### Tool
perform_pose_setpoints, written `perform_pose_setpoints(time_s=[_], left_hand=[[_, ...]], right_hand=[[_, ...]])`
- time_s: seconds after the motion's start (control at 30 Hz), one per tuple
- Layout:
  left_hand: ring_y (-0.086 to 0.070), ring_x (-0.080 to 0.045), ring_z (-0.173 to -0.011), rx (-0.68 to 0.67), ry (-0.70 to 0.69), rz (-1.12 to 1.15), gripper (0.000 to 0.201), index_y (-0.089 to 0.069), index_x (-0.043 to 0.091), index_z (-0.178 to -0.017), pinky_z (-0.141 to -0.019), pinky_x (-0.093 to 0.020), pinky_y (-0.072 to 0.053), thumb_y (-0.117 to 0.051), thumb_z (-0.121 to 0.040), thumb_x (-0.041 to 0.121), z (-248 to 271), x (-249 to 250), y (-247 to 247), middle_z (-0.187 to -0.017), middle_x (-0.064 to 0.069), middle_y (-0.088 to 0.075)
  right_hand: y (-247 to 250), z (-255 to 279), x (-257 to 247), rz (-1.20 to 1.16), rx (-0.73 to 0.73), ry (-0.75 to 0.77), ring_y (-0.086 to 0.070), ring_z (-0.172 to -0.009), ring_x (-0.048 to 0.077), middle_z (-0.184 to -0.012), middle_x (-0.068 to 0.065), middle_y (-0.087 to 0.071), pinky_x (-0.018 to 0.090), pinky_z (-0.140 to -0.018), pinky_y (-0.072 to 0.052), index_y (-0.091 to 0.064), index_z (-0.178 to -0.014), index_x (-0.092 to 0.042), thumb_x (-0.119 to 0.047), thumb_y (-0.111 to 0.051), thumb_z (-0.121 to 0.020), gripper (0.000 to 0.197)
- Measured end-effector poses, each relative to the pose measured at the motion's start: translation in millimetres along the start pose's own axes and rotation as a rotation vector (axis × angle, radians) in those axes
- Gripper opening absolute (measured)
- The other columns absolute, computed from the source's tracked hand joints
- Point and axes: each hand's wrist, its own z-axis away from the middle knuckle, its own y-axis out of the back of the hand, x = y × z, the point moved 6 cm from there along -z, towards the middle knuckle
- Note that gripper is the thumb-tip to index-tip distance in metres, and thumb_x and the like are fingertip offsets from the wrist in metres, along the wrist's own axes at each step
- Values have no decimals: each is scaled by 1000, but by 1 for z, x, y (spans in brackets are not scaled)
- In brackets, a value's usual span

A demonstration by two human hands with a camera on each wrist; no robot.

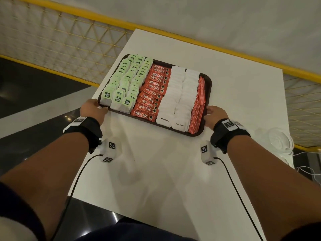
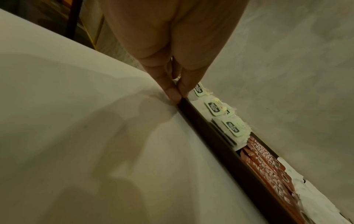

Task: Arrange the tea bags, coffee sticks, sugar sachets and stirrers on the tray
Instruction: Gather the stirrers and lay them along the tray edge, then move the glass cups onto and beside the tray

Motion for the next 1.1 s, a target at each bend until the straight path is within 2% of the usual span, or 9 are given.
perform_pose_setpoints(time_s=[0.17, 0.33, 0.47, 0.6, 0.73, 0.83, 0.9, 0.97, 1.1], left_hand=[[-61, -37, -110, -28, -36, -52, 33, -65, 8, -120, -95, -40, -46, -68, -89, 17, -20, -1, 4, -115, -15, -69], [-60, -36, -113, -59, -58, -131, 38, -63, 9, -125, -98, -40, -46, -67, -90, 22, -33, 1, 7, -121, -14, -68], [-58, -37, -115, -79, -58, -175, 39, -61, 8, -127, -99, -41, -46, -66, -91, 22, -34, 3, 7, -123, -15, -66], [-53, -41, -120, 98, -35, -105, 48, -50, 5, -135, -102, -47, -44, -60, -89, 13, -20, 26, 17, -135, -21, -52], [-51, -36, -117, 155, -245, -44, 50, -49, 8, -130, -98, -43, -42, -59, -82, 13, 8, 88, 4, -130, -17, -51], [-52, -32, -116, 93, -423, 47, 46, -50, 10, -129, -97, -42, -43, -58, -85, 18, 44, 153, -23, -128, -15, -52], [-52, -30, -115, 20, -564, 73, 46, -51, 8, -130, -98, -40, -43, -57, -86, 20, 74, 197, -47, -127, -15, -52], [-55, -24, -107, -118, -711, 118, 44, -51, 7, -130, -94, -34, -45, -58, -88, 19, 113, 237, -76, -124, -12, -53], [-53, -15, -96, -445, -889, 169, 40, -51, 12, -129, -86, -29, -46, -63, -91, 17, 197, 289, -134, -117, -5, -54]], right_hand=[[-7, -5, -17, -11, 43, 26, -51, -126, 33, -138, 17, -54, 36, -107, -38, -48, -139, -3, -11, -52, -97, 44], [-12, -9, -22, -32, 57, 10, -47, -132, 31, -145, 14, -49, 37, -112, -35, -40, -146, -7, -18, -55, -97, 53], [-12, -4, -20, -29, 27, 20, -44, -135, 31, -149, 13, -44, 37, -111, -34, -33, -150, -10, -27, -57, -97, 61], [7, 12, -16, -40, 65, 56, -44, -134, 31, -150, 13, -42, 37, -109, -34, -30, -151, -12, -32, -59, -95, 66], [53, 34, -19, -46, 154, 164, -43, -134, 30, -148, 14, -42, 39, -112, -34, -32, -150, -14, -36, -60, -93, 67], [109, 57, -14, -110, 246, 215, -49, -128, 26, -142, 9, -49, 39, -108, -39, -40, -144, -18, -37, -61, -93, 59], [149, 79, 1, -116, 329, 223, -54, -120, 21, -135, 3, -55, 32, -100, -41, -49, -136, -20, -38, -60, -94, 47], [182, 103, 28, -98, 380, 207, -57, -112, 18, -127, 0, -59, 28, -91, -41, -56, -128, -21, -36, -58, -95, 36], [212, 139, 101, 0, 386, 104, -58, -110, 21, -121, 1, -62, 26, -86, -38, -63, -120, -19, -23, -54, -97, 25]])
